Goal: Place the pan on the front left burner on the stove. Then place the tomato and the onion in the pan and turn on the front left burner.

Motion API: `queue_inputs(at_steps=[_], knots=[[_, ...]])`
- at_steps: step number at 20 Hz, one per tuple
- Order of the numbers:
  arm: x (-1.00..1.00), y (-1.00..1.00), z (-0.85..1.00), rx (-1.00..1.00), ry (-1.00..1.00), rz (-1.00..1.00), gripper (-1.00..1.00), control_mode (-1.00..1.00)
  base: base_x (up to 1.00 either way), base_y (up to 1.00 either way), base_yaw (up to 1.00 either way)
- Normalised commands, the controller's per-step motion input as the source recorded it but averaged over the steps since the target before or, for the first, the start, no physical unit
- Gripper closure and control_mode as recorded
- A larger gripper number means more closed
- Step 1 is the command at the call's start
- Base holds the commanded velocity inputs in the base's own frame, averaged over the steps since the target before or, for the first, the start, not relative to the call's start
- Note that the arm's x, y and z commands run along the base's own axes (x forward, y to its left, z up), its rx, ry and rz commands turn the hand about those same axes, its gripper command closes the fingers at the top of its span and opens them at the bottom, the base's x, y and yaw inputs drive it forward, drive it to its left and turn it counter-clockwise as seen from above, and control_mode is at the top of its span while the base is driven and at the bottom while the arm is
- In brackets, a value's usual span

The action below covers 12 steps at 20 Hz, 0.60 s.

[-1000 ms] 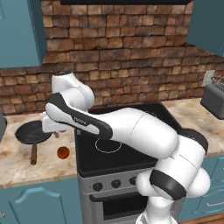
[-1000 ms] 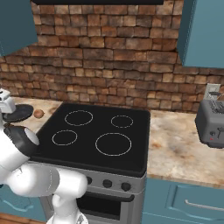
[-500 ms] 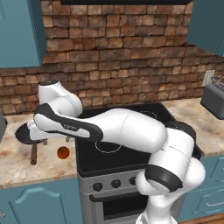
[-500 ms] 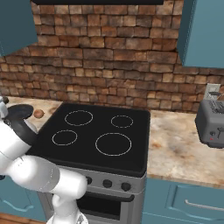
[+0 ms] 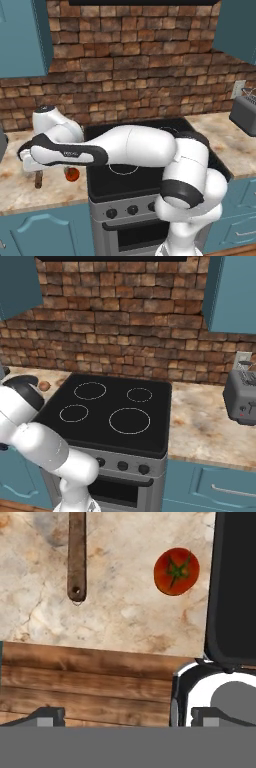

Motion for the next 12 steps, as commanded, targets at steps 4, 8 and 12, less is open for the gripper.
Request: queue_inputs(at_steps=[4,8,12], knots=[[0.06,0.3,-0.26,-0.01,0.0,0.0,-1.0,-1.0,0.0,0.0,0.0],[0.13,0.26,-0.15,0.0,0.0,0.0,-1.0,-1.0,0.0,0.0,0.0],[0.27,0.2,-0.05,0.0,0.0,0.0,-1.0,-1.0,0.0,0.0,0.0]])
